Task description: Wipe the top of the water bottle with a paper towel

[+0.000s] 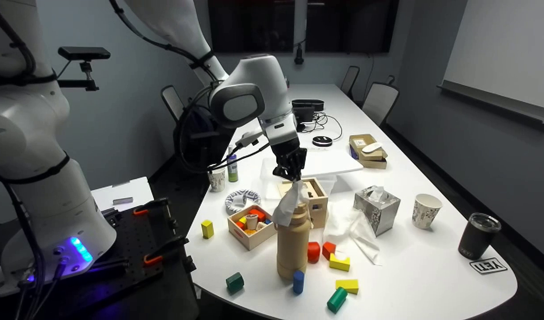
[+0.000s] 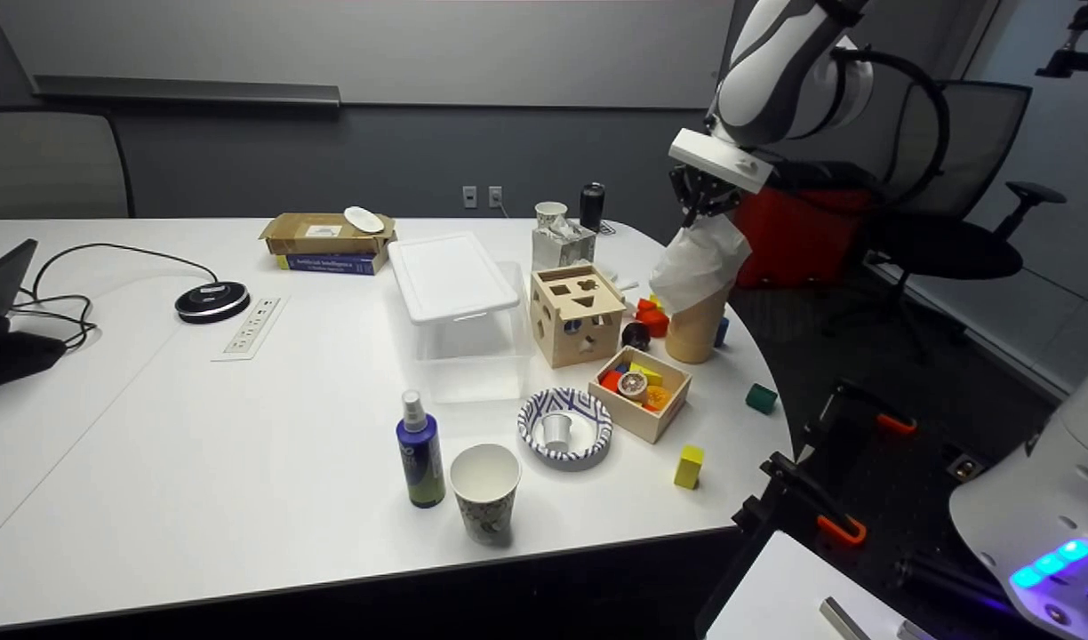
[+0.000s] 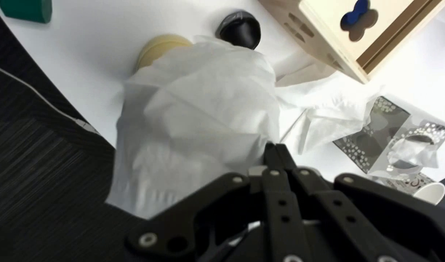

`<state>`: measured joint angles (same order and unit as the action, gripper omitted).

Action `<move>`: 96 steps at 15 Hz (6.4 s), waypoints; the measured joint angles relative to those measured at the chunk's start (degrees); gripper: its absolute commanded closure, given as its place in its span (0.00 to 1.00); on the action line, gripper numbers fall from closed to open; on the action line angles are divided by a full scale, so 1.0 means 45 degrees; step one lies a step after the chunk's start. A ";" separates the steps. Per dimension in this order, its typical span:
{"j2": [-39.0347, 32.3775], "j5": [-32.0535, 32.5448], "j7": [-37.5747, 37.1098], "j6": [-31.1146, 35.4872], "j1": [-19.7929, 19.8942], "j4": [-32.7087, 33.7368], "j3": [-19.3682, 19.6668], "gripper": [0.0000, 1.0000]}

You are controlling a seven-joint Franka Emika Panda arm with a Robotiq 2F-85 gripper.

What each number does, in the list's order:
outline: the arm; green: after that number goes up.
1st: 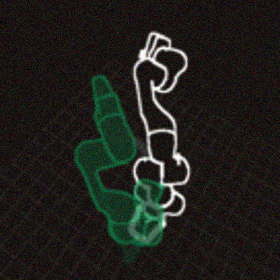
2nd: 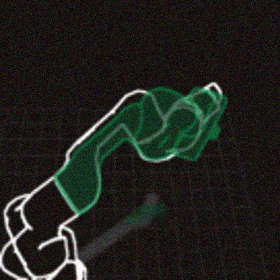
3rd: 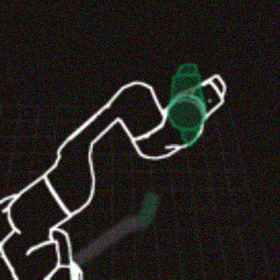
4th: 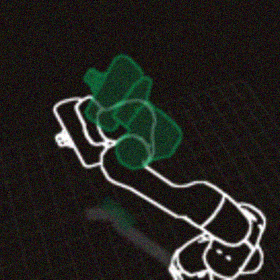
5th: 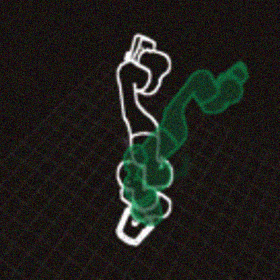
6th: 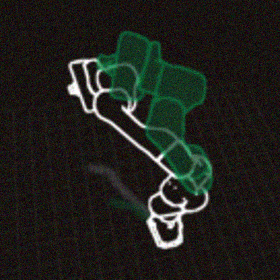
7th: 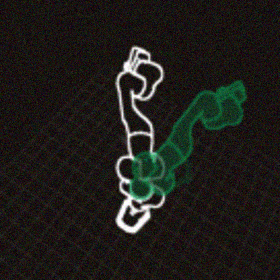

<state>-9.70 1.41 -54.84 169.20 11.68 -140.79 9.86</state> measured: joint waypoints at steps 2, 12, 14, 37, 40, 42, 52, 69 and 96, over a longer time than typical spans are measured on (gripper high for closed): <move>0.0048 -0.1247 0.1011 -0.0268 -0.0082 0.0020 -0.0176 1.00; 0.0151 0.1191 0.0020 -0.3213 -0.0587 0.0348 0.2086 1.00; 0.0152 0.1428 -0.0302 -0.3469 -0.0592 0.0445 0.2111 1.00; 0.0105 0.7721 -0.6870 -0.0055 -0.1712 0.0313 0.2855 1.00; 0.0142 0.6327 -0.6332 -0.0056 -0.1681 0.0092 0.2284 1.00; 0.0248 0.5341 -0.5647 -0.0144 -0.1608 -0.0013 0.1907 1.00; 0.1384 0.3212 -0.3102 -0.4453 -0.1337 0.0211 0.1417 1.00; 0.1397 0.3259 -0.3462 -0.4013 -0.0223 0.1146 0.1425 1.00; -0.5740 -0.3562 -0.1063 -0.1186 -0.0434 0.7488 0.0319 1.00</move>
<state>-35.53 -14.61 -59.63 163.86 9.73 -107.10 11.29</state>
